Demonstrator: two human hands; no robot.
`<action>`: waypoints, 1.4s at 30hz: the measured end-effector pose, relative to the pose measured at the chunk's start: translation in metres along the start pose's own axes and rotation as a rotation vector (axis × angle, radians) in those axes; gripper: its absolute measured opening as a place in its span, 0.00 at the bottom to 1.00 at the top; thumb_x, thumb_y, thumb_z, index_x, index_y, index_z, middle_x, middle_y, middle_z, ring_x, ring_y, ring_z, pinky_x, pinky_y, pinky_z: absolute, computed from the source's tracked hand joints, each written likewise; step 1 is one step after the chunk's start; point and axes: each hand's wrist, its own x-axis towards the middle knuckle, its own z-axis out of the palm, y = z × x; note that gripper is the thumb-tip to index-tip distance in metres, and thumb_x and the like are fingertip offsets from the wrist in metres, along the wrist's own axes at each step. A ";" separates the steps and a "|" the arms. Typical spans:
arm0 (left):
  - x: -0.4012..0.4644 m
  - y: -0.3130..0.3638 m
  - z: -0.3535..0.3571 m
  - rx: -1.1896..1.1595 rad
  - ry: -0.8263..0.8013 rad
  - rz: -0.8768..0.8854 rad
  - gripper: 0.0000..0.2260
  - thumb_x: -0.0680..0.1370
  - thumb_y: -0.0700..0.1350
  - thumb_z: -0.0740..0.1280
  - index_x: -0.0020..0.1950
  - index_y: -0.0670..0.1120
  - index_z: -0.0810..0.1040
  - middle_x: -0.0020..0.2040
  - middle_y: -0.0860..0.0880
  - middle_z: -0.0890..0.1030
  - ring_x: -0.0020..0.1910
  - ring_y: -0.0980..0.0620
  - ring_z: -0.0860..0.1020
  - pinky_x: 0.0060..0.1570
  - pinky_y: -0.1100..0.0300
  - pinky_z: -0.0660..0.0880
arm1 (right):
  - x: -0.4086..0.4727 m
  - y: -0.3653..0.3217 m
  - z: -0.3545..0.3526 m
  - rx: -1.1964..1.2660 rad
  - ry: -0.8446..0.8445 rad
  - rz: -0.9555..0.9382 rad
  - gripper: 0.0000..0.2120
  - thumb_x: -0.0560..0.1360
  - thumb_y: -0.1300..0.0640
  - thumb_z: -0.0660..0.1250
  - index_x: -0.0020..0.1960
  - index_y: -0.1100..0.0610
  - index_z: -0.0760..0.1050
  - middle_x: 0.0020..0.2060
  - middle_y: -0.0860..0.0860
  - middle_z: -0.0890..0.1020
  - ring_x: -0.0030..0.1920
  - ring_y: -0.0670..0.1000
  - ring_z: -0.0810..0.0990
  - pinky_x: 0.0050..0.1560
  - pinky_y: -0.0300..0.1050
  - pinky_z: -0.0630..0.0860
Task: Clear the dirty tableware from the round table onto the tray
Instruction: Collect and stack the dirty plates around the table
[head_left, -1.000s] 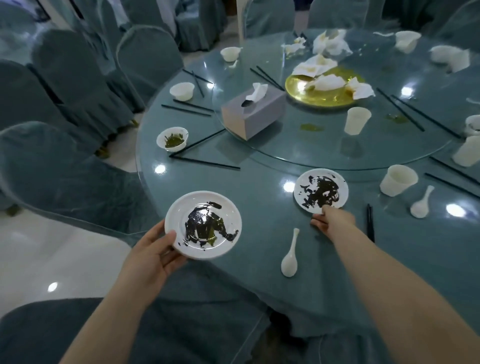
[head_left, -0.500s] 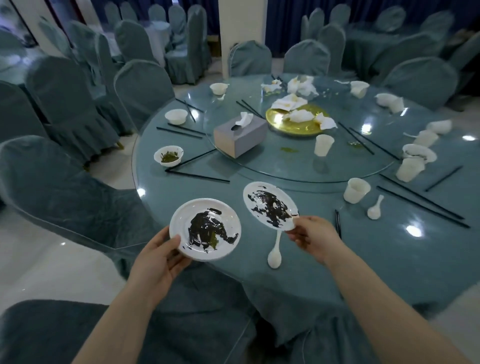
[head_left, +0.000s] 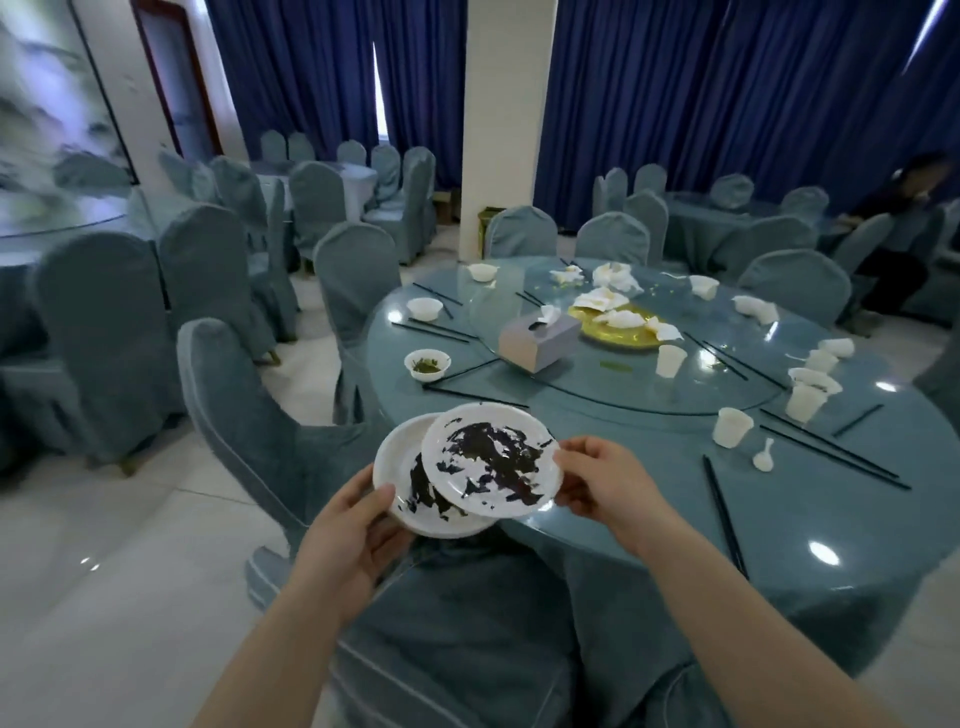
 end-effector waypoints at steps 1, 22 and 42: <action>-0.007 0.009 -0.012 -0.010 0.004 0.009 0.11 0.78 0.36 0.63 0.57 0.48 0.78 0.39 0.45 0.85 0.32 0.51 0.83 0.28 0.61 0.78 | -0.006 0.000 0.018 -0.001 -0.019 0.003 0.02 0.76 0.59 0.65 0.48 0.57 0.76 0.28 0.51 0.82 0.26 0.48 0.78 0.27 0.38 0.72; 0.031 0.136 -0.232 -0.054 0.206 0.093 0.12 0.79 0.38 0.63 0.60 0.48 0.78 0.46 0.44 0.85 0.37 0.47 0.84 0.34 0.58 0.80 | 0.056 -0.031 0.321 -0.006 -0.447 0.086 0.07 0.79 0.62 0.63 0.48 0.63 0.79 0.36 0.55 0.85 0.31 0.48 0.82 0.29 0.39 0.77; 0.373 0.384 -0.459 0.131 0.283 0.096 0.11 0.78 0.38 0.63 0.57 0.50 0.79 0.46 0.46 0.86 0.39 0.49 0.84 0.36 0.60 0.79 | 0.377 -0.119 0.678 -0.267 -0.583 -0.007 0.05 0.79 0.54 0.62 0.55 0.52 0.73 0.37 0.56 0.85 0.33 0.55 0.84 0.32 0.42 0.78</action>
